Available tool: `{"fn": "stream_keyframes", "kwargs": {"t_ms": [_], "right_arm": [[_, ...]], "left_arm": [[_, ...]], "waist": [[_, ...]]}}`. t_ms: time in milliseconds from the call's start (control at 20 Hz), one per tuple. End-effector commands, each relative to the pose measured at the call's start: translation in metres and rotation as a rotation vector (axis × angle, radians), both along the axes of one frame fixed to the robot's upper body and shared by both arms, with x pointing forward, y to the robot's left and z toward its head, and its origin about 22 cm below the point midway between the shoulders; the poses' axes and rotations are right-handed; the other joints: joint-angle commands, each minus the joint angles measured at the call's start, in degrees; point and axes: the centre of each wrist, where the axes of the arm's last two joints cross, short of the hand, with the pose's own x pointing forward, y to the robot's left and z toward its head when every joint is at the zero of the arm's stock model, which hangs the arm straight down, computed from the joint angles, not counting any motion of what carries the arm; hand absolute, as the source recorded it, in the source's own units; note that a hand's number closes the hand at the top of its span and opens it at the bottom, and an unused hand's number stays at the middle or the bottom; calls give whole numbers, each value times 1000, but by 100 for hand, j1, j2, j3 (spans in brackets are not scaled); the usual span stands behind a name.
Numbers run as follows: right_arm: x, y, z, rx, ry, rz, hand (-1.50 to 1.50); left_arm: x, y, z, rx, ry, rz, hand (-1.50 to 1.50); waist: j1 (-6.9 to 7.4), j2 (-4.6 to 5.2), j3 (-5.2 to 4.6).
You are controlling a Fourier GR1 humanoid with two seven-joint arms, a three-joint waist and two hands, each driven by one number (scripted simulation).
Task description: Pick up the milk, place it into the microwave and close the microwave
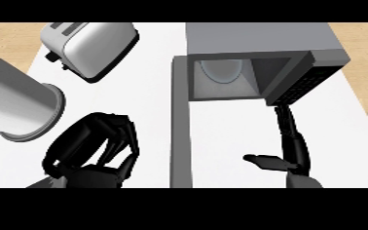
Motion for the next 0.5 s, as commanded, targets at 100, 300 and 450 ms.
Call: {"fn": "stream_keyframes", "kwargs": {"t_ms": [100,300,450], "right_arm": [[-45,-32,28,-16,-38,-10,-150],[-82,-42,39,-34,-64,-13,-150],[-99,-34,51,-71,-82,34,-150]], "left_arm": [[22,-58,-15,104,-11,-92,150],[13,-83,-56,195,24,-152,150],[24,-99,-86,223,30,-137,150]], "waist": [[-7,26,0],[36,36,3],[7,52,1]]}}
